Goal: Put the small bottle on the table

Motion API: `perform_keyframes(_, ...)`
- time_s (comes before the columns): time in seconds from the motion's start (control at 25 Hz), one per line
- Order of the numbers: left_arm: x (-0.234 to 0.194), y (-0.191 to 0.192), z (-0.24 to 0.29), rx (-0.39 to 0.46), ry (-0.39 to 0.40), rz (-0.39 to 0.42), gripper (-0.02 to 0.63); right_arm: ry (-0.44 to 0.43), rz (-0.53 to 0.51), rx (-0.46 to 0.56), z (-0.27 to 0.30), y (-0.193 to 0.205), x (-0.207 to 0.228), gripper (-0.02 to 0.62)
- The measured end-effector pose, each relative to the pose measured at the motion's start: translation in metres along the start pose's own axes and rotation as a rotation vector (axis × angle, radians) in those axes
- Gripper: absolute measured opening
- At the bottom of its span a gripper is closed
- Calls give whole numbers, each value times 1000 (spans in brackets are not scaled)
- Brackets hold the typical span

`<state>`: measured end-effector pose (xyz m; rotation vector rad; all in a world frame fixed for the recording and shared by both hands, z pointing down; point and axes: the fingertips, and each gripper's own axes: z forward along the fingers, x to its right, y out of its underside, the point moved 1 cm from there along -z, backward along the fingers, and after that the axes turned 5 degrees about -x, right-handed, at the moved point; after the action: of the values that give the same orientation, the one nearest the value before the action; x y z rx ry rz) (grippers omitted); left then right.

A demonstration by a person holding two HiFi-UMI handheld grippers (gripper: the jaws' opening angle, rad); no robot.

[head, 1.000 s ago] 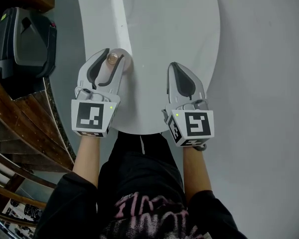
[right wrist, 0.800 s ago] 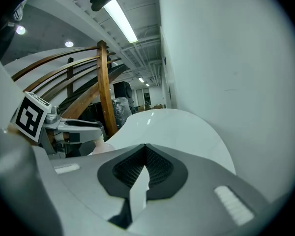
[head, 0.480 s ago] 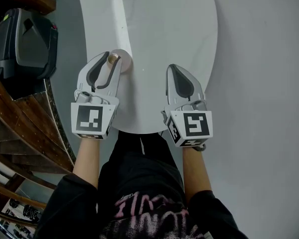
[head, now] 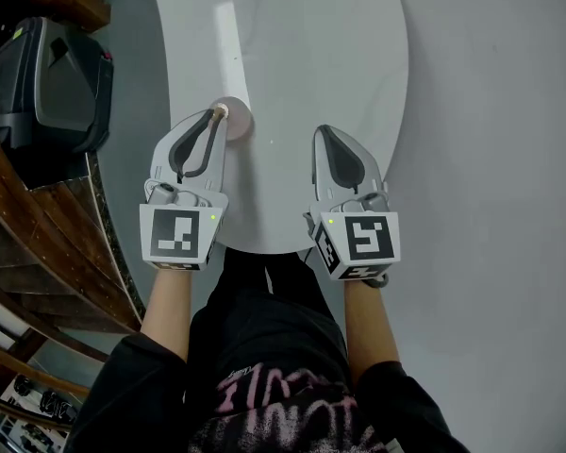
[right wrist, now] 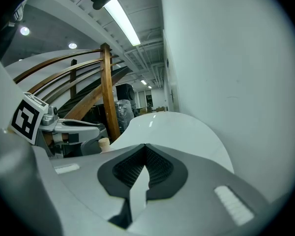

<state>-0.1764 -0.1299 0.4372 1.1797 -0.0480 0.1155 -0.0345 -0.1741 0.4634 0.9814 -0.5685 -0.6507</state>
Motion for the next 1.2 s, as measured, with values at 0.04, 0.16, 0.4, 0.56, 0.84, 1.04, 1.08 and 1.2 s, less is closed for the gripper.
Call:
perform_keyframes(0.04, 0, -2, -1, 3, 3, -2, 41, 0, -1, 2, -1, -1, -1, 21)
perform_keyframes(0.16, -2, -6, -5, 7, -1, -4, 26, -1, -5, 9, -2, -7, -4, 21)
perform_keyframes(0.4, 1, -11, -10, 12, -9, 3, 12, -7, -7, 22, -5, -13, -5, 21)
perform_keyframes(0.56, 0, -15, -14, 14, -13, 2, 6, -10, -10, 28, -7, -19, -7, 21)
perform_keyframes(0.84, 0, -18, -28, 24, -11, 11, 2, -14, -15, 42, -14, -23, -18, 21)
perform_keyframes(1.04, 3, -21, -33, 29, -16, 13, 2, -20, -19, 59, -19, -27, -21, 21)
perform_keyframes(1.08, 3, -23, -34, 32, -17, 14, 2, -21, -19, 63, -21, -29, -22, 21)
perform_keyframes(1.2, 4, -27, -39, 39, -14, 27, 2, -17, -21, 72, -25, -31, -23, 21)
